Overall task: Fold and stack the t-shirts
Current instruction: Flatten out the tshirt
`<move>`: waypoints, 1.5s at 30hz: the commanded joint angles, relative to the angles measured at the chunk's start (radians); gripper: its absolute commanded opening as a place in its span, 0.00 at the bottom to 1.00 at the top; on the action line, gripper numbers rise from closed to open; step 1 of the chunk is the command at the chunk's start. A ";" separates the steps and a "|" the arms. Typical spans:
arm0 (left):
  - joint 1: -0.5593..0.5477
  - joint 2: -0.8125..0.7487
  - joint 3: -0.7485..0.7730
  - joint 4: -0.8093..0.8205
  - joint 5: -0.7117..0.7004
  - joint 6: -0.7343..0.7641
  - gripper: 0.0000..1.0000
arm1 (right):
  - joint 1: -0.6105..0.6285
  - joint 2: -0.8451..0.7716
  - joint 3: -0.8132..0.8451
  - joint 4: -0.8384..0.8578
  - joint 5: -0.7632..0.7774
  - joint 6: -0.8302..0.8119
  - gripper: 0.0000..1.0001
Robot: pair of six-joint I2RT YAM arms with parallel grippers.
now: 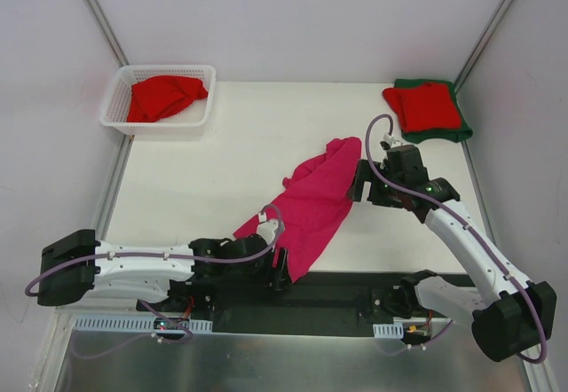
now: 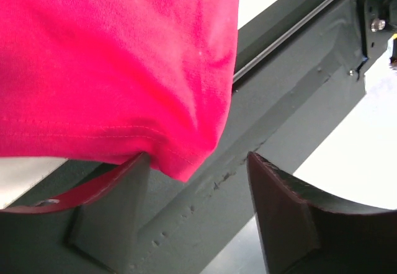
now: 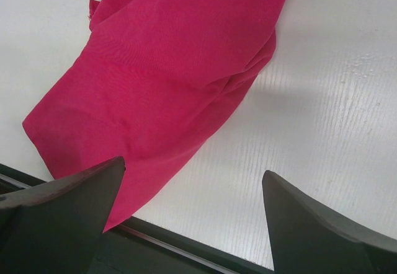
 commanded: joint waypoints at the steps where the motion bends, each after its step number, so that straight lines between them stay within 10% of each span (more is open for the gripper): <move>1: -0.010 0.035 0.025 0.075 0.006 0.014 0.59 | 0.007 -0.010 0.004 -0.004 0.006 0.000 0.96; 7: -0.010 0.050 0.025 0.085 0.003 0.019 0.01 | 0.007 -0.012 -0.002 -0.004 0.007 0.005 0.96; 19: 0.016 -0.152 0.071 -0.196 -0.184 0.042 0.00 | 0.010 0.013 -0.007 0.020 -0.014 0.016 0.96; 45: 0.570 -0.157 0.210 -0.452 -0.166 0.324 0.00 | 0.034 0.039 -0.001 0.028 -0.008 0.017 0.96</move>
